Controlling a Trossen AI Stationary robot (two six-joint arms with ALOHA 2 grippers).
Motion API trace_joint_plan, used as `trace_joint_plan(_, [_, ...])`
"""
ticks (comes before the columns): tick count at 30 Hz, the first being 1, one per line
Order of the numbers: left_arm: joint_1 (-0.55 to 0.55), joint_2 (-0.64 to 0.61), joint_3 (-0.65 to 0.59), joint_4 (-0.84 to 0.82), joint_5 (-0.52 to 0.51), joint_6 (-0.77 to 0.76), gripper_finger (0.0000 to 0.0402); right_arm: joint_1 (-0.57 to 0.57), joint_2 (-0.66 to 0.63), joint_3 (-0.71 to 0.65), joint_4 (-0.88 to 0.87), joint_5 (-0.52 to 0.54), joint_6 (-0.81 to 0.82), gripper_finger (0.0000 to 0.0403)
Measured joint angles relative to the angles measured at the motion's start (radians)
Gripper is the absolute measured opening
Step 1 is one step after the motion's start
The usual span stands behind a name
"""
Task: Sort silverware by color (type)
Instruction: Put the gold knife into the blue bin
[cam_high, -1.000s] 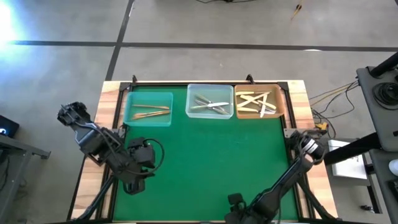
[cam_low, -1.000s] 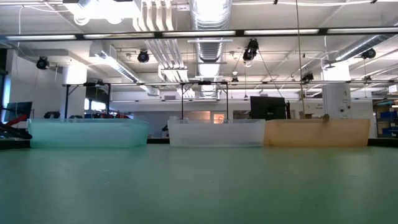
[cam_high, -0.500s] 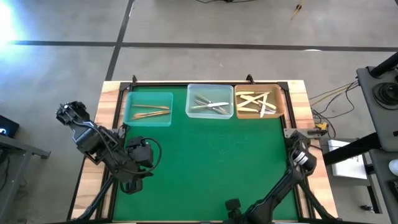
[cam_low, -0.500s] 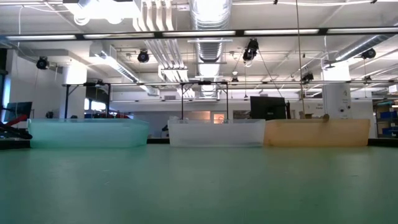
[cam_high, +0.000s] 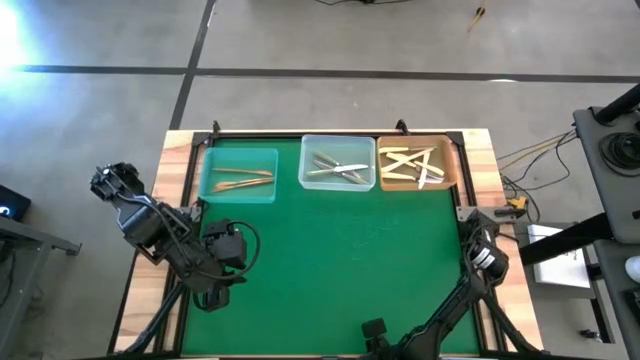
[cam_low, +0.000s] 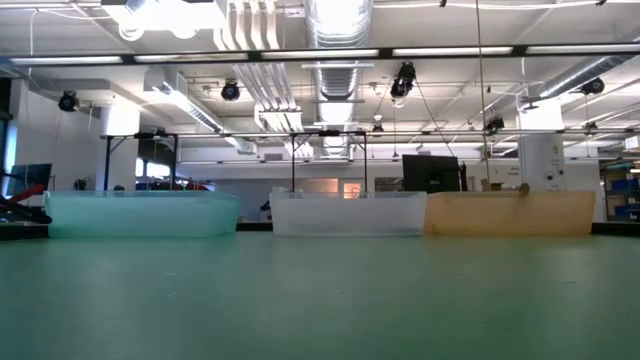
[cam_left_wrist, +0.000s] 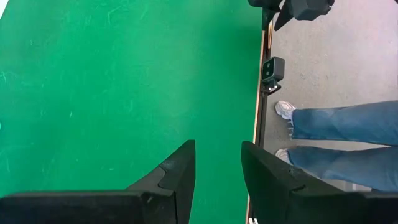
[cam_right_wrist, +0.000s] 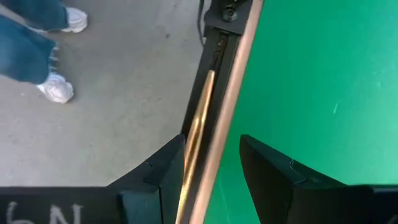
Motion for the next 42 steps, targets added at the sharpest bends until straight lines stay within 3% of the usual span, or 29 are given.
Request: trace_joint_plan(42, [0.0, 0.001, -0.004, 0.0, 0.0, 0.024, 0.0113, 0.013, -0.002, -0.036, 0.053, 0.019, 0.03, 0.0146])
